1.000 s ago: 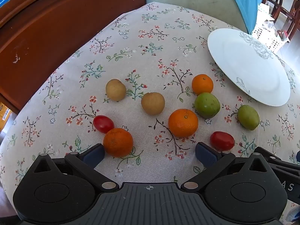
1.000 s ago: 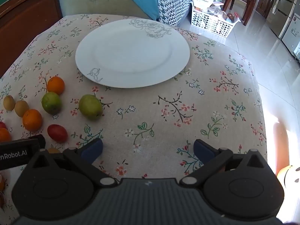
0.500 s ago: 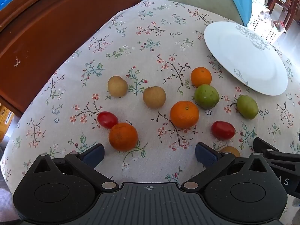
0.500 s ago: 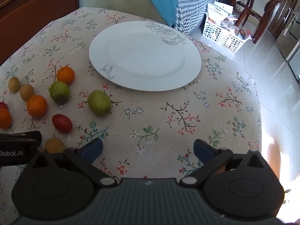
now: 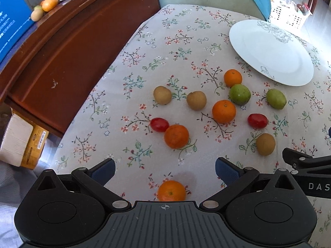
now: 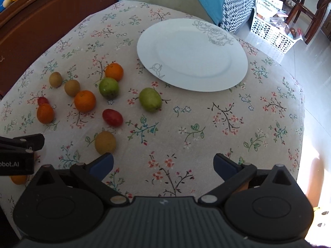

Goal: Organize fruits

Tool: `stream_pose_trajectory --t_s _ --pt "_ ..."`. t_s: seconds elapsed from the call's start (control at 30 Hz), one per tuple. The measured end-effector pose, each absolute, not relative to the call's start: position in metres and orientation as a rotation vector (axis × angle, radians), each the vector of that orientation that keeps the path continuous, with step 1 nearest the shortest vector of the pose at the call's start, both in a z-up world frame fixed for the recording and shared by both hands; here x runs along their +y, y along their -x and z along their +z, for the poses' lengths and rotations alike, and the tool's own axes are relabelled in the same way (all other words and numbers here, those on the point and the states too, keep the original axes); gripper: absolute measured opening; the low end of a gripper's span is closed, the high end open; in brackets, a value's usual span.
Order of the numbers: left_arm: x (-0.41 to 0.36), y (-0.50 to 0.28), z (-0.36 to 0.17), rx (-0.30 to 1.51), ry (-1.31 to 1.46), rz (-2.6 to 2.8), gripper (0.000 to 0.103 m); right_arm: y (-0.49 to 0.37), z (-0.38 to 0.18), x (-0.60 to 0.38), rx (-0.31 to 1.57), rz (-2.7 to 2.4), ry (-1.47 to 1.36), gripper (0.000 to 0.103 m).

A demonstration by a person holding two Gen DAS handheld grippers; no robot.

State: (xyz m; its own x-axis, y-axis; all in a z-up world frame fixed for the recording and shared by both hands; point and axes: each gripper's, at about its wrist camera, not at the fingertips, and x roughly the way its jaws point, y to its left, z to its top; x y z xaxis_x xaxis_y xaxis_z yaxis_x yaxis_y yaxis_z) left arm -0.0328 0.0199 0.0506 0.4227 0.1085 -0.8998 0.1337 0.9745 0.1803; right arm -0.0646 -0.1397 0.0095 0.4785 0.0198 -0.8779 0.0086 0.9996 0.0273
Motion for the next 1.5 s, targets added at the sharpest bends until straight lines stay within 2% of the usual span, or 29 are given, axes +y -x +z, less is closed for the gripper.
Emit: stream_pose_trajectory --t_s 1.5 --pt "0.026 0.053 0.044 1.125 -0.284 -0.070 0.103 0.075 -0.003 -0.119 1.093 0.016 0.084 0.100"
